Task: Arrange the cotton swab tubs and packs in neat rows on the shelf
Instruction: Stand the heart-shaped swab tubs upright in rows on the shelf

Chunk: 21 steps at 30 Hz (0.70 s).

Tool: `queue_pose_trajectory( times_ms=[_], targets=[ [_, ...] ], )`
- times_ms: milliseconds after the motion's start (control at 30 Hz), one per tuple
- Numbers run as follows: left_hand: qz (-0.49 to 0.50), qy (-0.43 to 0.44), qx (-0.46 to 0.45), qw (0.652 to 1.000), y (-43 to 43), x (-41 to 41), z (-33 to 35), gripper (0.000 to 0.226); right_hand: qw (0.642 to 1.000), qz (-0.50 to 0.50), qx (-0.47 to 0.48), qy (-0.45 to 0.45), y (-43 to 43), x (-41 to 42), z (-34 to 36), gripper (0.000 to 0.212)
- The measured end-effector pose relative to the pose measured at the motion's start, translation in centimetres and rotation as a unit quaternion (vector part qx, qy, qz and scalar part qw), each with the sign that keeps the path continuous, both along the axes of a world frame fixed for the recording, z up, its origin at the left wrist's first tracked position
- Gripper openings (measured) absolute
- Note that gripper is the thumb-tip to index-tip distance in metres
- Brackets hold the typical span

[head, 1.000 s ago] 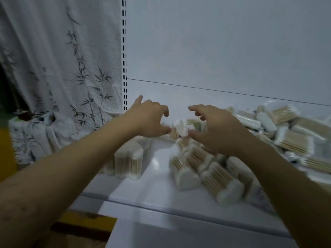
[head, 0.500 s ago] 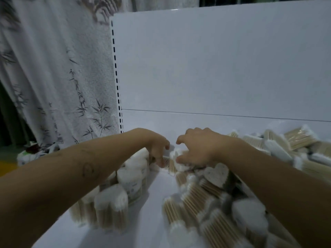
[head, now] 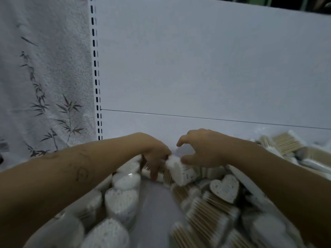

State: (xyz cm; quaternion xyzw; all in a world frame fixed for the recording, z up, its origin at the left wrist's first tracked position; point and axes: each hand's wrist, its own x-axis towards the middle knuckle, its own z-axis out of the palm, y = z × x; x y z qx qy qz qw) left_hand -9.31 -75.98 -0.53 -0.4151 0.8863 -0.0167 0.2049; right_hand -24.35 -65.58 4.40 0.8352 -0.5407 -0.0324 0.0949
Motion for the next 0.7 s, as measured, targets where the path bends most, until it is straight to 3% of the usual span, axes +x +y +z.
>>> queue_pose_trajectory(
  times_ms=[167,400,567,700],
  targets=[
    [-0.037,0.027,-0.077,0.996,0.6,0.2,6.0,0.076,0.991,-0.04,-0.087,-0.098,0.1,-1.3,3.4,0.049],
    [-0.105,0.28,-0.188,0.936,2.4,-2.2,9.5,0.088,0.951,-0.113,-0.132,-0.257,0.0,-3.8,4.3,0.06],
    [-0.151,0.4,-0.209,0.88,3.8,-6.8,9.1,0.092,0.861,-0.133,-0.105,-0.479,1.3,-7.0,4.7,0.045],
    [-0.171,0.382,-0.199,0.886,5.0,-8.9,9.3,0.099,0.824,-0.168,-0.219,-0.495,2.9,-11.1,5.8,0.048]
  ],
)
